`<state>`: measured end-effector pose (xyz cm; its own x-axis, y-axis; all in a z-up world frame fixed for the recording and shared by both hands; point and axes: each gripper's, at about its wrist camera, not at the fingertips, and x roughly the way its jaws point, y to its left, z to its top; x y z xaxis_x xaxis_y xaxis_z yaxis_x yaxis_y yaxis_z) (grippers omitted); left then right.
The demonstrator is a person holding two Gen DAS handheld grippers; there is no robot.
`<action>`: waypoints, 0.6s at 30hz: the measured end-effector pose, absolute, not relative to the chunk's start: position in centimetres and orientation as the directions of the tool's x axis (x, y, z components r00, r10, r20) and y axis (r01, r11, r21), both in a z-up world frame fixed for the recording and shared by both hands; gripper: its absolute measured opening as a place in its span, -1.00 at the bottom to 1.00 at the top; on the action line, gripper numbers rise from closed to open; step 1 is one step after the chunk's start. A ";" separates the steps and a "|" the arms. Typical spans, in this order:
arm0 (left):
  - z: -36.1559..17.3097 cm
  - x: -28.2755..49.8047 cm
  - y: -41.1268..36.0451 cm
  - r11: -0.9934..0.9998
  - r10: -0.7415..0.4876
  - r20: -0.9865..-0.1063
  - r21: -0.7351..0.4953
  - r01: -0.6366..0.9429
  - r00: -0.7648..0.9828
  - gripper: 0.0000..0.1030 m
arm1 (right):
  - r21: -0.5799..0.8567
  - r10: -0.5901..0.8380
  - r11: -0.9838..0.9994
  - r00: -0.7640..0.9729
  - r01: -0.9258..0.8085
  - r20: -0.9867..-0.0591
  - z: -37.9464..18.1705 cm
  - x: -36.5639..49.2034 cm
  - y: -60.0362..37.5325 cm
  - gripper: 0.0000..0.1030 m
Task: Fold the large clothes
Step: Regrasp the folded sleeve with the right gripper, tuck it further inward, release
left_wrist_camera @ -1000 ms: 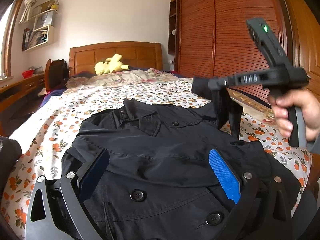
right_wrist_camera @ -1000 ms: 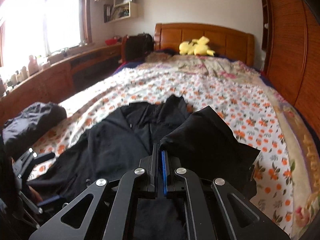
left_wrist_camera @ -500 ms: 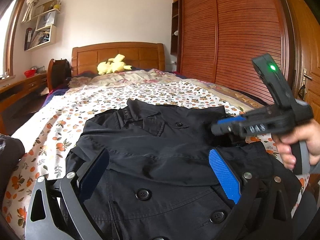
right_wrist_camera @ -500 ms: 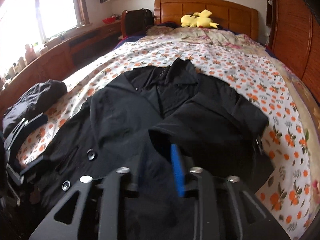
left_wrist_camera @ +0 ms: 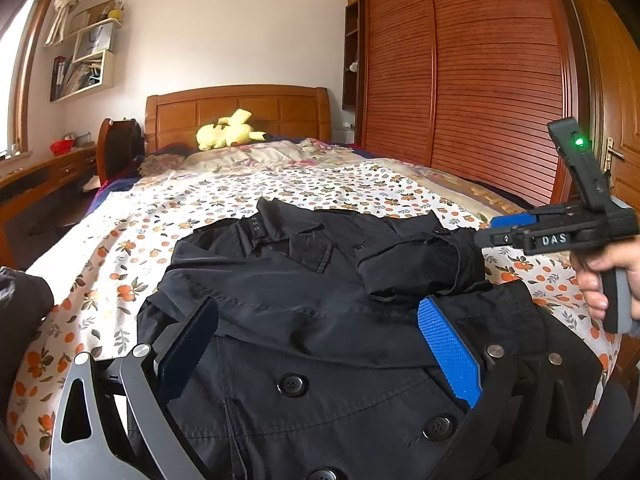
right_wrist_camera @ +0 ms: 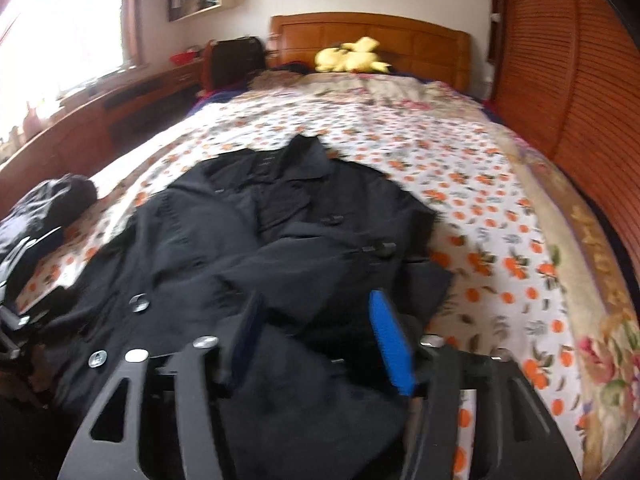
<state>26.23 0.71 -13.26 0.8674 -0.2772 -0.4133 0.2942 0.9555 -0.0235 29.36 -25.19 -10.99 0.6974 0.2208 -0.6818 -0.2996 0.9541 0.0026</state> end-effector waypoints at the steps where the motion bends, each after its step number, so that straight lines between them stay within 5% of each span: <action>1: -13.3 26.1 0.7 0.956 -0.275 -0.413 -0.022 0.293 0.868 0.95 | 0.000 0.199 0.962 0.699 -0.274 -0.686 -11.3 29.9 -25.9 0.11; 9: -13.1 25.3 2.1 0.962 -0.256 -0.407 -0.019 0.272 0.877 0.95 | 0.101 0.150 0.988 0.656 -0.113 -0.739 -14.5 33.6 -30.0 0.30; 18: -13.0 24.4 4.2 0.972 -0.223 -0.407 -0.019 0.236 0.886 0.95 | 0.185 0.179 0.981 0.614 -0.056 -0.768 -16.7 35.6 -30.2 0.31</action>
